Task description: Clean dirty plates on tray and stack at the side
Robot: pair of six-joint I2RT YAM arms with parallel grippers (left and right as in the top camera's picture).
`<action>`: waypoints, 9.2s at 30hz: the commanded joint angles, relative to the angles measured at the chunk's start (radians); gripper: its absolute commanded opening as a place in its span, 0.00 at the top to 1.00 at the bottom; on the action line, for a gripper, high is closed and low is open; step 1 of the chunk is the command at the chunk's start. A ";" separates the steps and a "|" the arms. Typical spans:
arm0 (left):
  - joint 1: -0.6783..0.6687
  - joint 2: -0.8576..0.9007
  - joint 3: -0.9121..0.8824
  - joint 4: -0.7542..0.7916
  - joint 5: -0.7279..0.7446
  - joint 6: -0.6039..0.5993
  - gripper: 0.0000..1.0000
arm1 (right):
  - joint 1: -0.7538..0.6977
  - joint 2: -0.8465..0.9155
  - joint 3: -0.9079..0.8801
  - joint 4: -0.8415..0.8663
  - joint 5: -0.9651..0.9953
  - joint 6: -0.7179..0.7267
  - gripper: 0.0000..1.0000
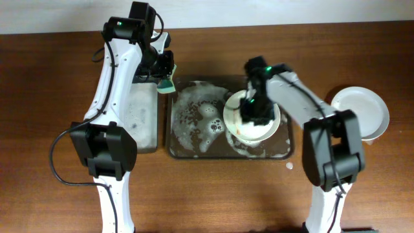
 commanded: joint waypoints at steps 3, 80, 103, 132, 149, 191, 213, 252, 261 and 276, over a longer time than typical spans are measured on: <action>-0.002 -0.008 0.005 0.000 0.008 0.019 0.94 | -0.145 -0.076 0.064 -0.012 0.004 -0.103 0.58; -0.296 0.351 -0.040 0.044 -0.109 0.174 0.99 | -0.119 0.127 -0.111 0.198 -0.206 -0.061 0.96; -0.288 0.380 -0.041 0.284 -0.253 -0.201 0.99 | -0.119 0.127 -0.112 0.199 -0.207 -0.061 0.96; -0.304 0.380 -0.041 -0.204 0.116 1.081 1.00 | -0.113 0.127 -0.112 0.203 -0.204 -0.061 0.96; -0.304 0.380 -0.041 0.153 -0.343 -0.030 0.99 | -0.112 0.127 -0.112 0.202 -0.204 -0.061 0.96; -0.307 0.380 -0.041 -0.272 0.098 0.271 1.00 | -0.112 0.127 -0.112 0.206 -0.204 -0.061 0.96; -0.307 0.380 -0.041 0.154 -0.413 -0.256 1.00 | -0.112 0.127 -0.112 0.203 -0.204 -0.061 0.96; -0.415 0.106 -0.078 0.084 -0.751 -0.573 0.99 | -0.114 0.127 -0.112 0.206 -0.203 -0.080 0.96; -0.346 -0.122 -0.079 0.019 -0.609 -0.501 0.99 | -0.114 0.127 -0.112 0.210 -0.204 -0.080 0.96; -0.409 -0.377 -0.918 0.727 -0.510 -0.496 0.99 | -0.114 0.127 -0.112 0.220 -0.230 -0.103 0.96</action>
